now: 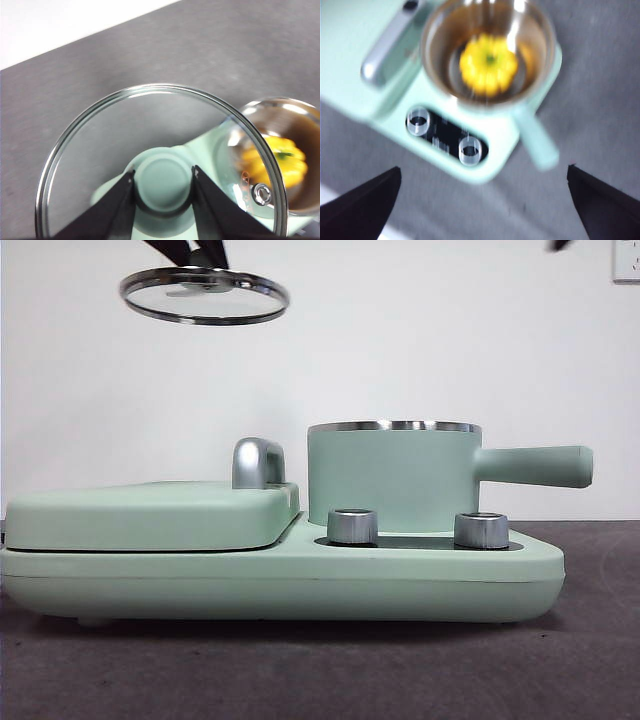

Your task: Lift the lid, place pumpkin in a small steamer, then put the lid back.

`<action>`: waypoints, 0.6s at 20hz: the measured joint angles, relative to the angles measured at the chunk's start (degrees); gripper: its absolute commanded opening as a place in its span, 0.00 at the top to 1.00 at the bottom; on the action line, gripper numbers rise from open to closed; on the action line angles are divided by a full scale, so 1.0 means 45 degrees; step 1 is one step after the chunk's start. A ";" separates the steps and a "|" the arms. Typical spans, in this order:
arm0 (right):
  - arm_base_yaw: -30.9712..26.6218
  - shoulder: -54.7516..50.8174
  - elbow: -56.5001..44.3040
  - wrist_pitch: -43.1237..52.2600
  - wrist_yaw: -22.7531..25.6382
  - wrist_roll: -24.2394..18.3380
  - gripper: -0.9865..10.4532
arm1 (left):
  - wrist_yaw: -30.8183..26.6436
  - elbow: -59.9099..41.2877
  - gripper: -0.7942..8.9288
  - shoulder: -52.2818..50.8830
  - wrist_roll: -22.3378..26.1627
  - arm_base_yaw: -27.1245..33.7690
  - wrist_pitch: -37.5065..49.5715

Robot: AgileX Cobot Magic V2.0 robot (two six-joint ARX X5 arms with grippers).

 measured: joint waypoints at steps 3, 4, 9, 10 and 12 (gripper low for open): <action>0.0117 -0.3439 -0.3395 0.1083 -0.0015 0.0165 0.45 | 0.0000 0.0000 0.90 0.0000 0.0000 -0.0675 0.0005; 0.0146 -0.4750 -0.4522 0.1651 -0.0063 0.0359 0.45 | 0.0000 0.0000 0.90 0.0000 0.0000 -0.0933 0.0005; 0.0146 -1.0248 -0.8194 0.3235 -0.0083 0.0967 0.45 | 0.0010 0.0000 0.90 0.0000 0.0000 -0.2254 0.0267; 0.0146 -1.1400 -0.8553 0.3240 -0.0219 0.1010 0.45 | 0.0015 0.0000 0.90 0.0000 0.0000 -0.2531 0.0452; 0.0146 -1.2789 -0.8850 0.3167 -0.0442 0.1020 0.45 | 0.0015 0.0000 0.90 0.0024 0.0000 -0.3031 0.0826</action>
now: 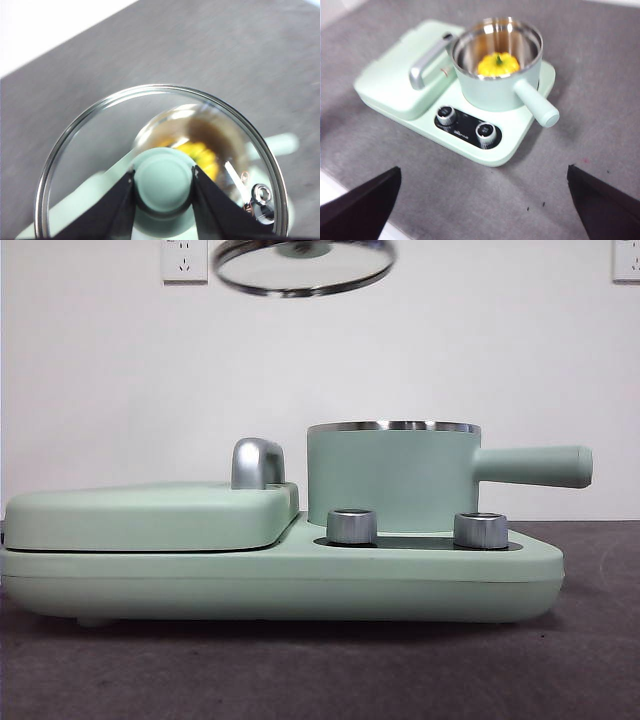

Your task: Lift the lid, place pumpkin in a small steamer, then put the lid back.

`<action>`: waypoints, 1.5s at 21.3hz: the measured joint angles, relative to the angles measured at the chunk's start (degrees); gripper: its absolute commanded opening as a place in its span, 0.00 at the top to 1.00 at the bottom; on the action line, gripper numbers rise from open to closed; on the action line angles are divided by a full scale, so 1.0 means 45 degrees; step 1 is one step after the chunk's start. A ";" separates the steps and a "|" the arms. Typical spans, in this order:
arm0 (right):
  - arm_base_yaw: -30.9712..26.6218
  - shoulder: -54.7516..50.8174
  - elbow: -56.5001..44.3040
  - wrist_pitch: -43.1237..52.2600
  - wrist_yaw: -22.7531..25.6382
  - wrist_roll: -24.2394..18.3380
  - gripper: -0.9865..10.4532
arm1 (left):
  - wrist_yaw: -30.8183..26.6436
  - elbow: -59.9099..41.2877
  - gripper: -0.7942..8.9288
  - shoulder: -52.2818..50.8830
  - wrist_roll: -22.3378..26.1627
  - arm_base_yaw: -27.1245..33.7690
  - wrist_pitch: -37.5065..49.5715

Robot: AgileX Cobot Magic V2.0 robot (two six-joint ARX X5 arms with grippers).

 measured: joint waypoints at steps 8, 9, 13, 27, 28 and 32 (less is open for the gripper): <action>0.0005 -0.1433 -0.0044 -0.0015 -0.0578 0.0039 0.45 | 0.0015 0.0000 0.90 0.2084 -0.0044 -0.1511 0.1030; 0.0005 -0.1433 -0.0044 -0.0015 -0.0578 0.0044 0.45 | 0.0010 0.0000 0.90 0.2302 -0.0049 -0.1583 0.1180; 0.0005 -0.1433 -0.0044 -0.0015 -0.0578 0.0087 0.45 | 0.0019 0.0000 0.90 0.3123 -0.0121 -0.1583 0.1467; 0.0000 -0.1433 -0.0044 -0.0015 -0.0578 0.0874 0.45 | 0.0024 0.0000 0.90 0.3599 -0.0272 -0.1010 0.1787; 0.0000 -0.1433 -0.0044 -0.0015 -0.0578 0.0918 0.45 | 0.0019 0.0000 0.90 0.3599 -0.0267 -0.1010 0.1792; 0.0000 -0.1433 -0.0044 -0.0015 -0.0578 0.1005 0.45 | 0.0044 0.0000 0.90 0.3779 -0.0248 -0.1010 0.1865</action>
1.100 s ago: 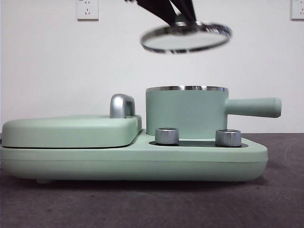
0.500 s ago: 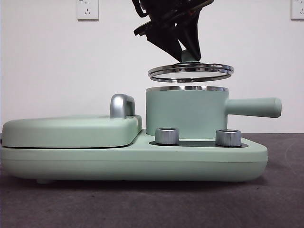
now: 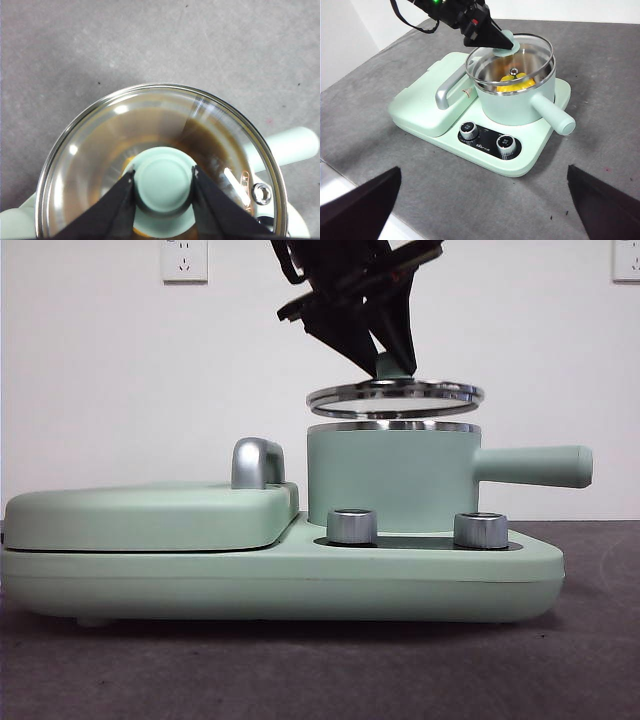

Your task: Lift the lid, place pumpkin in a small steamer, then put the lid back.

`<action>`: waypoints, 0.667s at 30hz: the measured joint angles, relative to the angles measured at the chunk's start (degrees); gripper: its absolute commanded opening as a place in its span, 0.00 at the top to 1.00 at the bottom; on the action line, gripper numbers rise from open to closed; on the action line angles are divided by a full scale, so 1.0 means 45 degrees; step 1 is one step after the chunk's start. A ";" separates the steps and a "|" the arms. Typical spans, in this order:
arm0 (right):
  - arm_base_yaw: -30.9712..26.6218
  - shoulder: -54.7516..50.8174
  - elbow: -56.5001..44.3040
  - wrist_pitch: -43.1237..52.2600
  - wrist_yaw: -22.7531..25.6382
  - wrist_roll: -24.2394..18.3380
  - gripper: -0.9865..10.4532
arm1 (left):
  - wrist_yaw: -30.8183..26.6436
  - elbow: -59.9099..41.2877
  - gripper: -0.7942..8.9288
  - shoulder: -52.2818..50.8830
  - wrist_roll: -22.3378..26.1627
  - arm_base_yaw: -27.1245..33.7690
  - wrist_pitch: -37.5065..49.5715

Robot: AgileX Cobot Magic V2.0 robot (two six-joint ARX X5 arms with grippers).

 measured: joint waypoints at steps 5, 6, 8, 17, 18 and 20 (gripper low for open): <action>0.0000 0.0000 0.0000 0.0000 0.0005 0.0034 0.45 | 0.0350 0.0000 0.90 0.0389 0.0223 0.0000 0.0151; 0.0000 0.0000 0.0000 0.0000 0.0005 0.0039 0.45 | 0.0335 0.0000 0.90 0.0389 0.0262 0.0000 0.0189; 0.0000 0.0000 0.0000 0.0000 0.0005 0.0044 0.45 | 0.0345 0.0000 0.90 0.0389 0.0311 0.0000 0.0311; 0.0005 0.0000 0.0000 0.0000 0.0010 0.0136 0.45 | 0.0340 0.0000 0.90 0.0393 0.0597 0.0097 0.0335; 0.0005 0.0000 0.0000 0.0000 0.0010 0.0189 0.45 | 0.0340 0.0000 0.90 0.0393 0.0597 0.0131 0.0311; 0.0005 0.0000 0.0000 0.0000 0.0010 0.0287 0.45 | 0.0335 0.0000 0.90 0.0393 0.0597 0.0180 0.0277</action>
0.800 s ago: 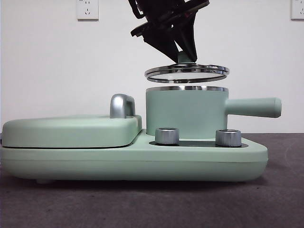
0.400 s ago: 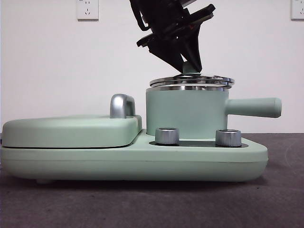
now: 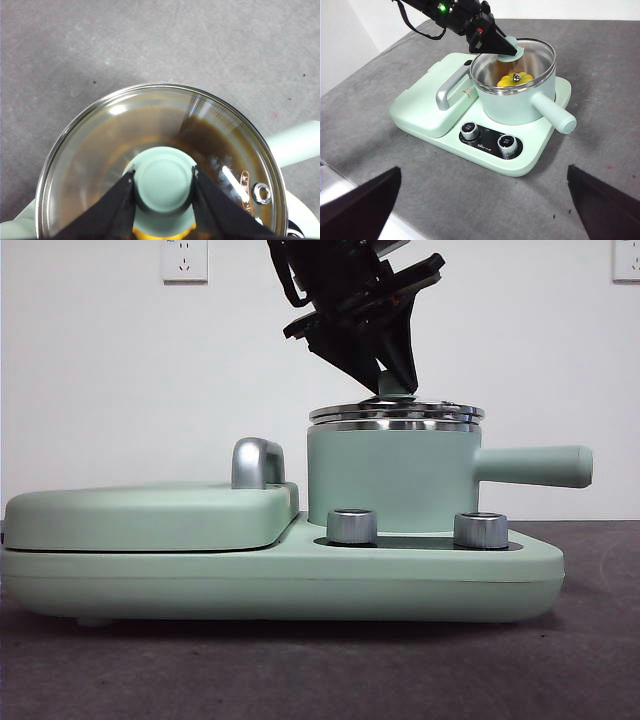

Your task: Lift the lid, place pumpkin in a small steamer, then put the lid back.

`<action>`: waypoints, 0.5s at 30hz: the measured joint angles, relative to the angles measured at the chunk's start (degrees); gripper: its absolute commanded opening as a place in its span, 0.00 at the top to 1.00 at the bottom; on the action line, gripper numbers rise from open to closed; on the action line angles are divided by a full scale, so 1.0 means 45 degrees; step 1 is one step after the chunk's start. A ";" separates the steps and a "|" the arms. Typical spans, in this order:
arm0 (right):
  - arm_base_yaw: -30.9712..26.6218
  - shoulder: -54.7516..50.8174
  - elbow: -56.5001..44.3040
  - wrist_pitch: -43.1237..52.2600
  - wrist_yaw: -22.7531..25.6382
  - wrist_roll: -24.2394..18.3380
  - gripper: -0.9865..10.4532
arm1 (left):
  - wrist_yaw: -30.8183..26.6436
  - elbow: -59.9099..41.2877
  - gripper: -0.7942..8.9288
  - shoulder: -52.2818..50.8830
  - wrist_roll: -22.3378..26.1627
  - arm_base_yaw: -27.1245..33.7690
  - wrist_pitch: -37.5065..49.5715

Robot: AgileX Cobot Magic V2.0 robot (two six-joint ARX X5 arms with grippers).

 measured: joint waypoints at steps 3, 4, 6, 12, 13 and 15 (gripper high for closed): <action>0.0000 0.0000 0.0000 0.0000 0.0000 0.0058 0.45 | -0.0005 0.0000 0.90 0.0000 0.0000 0.0000 0.0000; 0.0000 0.0000 0.0000 0.0000 0.0000 0.0073 0.45 | -0.0005 0.0000 0.90 0.0010 0.0000 0.0000 0.0000; 0.0000 0.0000 0.0000 0.0000 0.0000 0.0078 0.45 | -0.0005 0.0000 0.90 0.0053 -0.0005 0.0005 0.0015; -0.0005 0.0000 0.0000 0.0000 0.0005 0.0083 0.45 | 0.0000 0.0000 0.90 0.0073 -0.0010 0.0010 -0.0024; 0.0000 0.0000 0.0000 0.0000 0.0010 0.0083 0.45 | 0.0005 0.0000 0.90 0.0078 -0.0010 0.0010 -0.0063; -0.0005 0.0000 0.0000 0.0000 0.0024 0.0083 0.45 | 0.0019 0.0005 0.90 0.0083 0.0000 0.0015 -0.0126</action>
